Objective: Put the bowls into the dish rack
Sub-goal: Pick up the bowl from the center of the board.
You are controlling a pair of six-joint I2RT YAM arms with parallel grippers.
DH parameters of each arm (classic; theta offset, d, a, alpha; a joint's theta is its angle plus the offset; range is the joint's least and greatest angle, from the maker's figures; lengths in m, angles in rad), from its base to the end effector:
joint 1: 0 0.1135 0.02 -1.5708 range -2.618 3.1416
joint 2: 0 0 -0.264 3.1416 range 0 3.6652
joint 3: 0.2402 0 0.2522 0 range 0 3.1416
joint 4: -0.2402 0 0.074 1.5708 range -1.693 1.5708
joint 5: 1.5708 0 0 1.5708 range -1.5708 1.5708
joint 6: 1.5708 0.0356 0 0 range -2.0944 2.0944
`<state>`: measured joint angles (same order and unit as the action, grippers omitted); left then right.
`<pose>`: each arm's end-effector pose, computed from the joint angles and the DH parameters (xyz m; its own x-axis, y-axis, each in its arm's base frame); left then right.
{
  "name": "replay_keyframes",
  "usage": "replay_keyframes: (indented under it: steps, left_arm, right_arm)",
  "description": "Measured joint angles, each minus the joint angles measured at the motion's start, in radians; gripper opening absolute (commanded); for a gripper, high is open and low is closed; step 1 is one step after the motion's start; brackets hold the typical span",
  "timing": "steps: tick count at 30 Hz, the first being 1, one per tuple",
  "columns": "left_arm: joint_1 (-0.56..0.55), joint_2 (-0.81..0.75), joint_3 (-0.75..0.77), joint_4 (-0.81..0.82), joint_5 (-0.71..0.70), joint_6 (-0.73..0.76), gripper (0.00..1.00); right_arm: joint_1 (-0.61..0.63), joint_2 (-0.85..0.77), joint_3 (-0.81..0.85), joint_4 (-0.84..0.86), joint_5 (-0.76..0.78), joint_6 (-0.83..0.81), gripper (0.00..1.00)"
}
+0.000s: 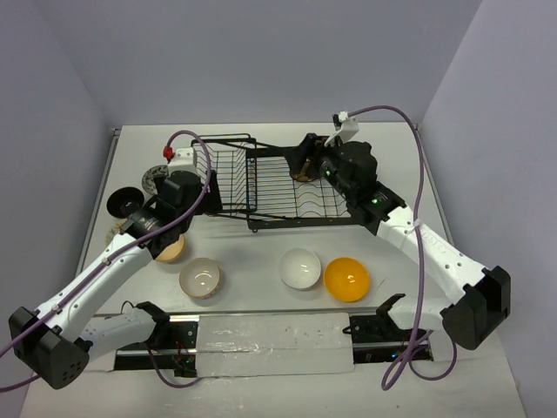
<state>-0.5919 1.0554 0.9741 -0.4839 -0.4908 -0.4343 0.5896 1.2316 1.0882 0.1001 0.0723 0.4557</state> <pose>0.1985 -0.1132 0.3267 -0.4713 -0.1303 -0.8723 -0.0403 0.9912 -0.1263 0.2446 0.1605 0.3821 -0.2500 0.3609 -0.8985 -0.4283 0.7910 0.4369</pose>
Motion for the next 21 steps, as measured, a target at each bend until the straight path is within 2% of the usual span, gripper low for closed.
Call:
replay_keyframes:
  steps: [6,11,17,21]
  left_arm:
    - [0.013,0.0,0.0,0.0,0.003,0.0,0.99]
    - [0.021,0.0,0.0,0.0,0.007,0.0,0.99]
    - [0.03,0.0,0.0,0.0,0.024,0.0,0.99]
    - [0.031,-0.003,0.0,-0.001,0.038,0.0,0.99]
  right_arm:
    - [0.027,-0.014,0.055,-0.337,-0.051,-0.049,0.67]
    - [0.075,-0.031,0.071,-0.534,-0.083,-0.028,0.65]
    - [0.144,-0.091,0.038,-0.662,-0.087,0.06,0.63]
    - [0.254,-0.101,0.006,-0.704,-0.062,0.132,0.63]
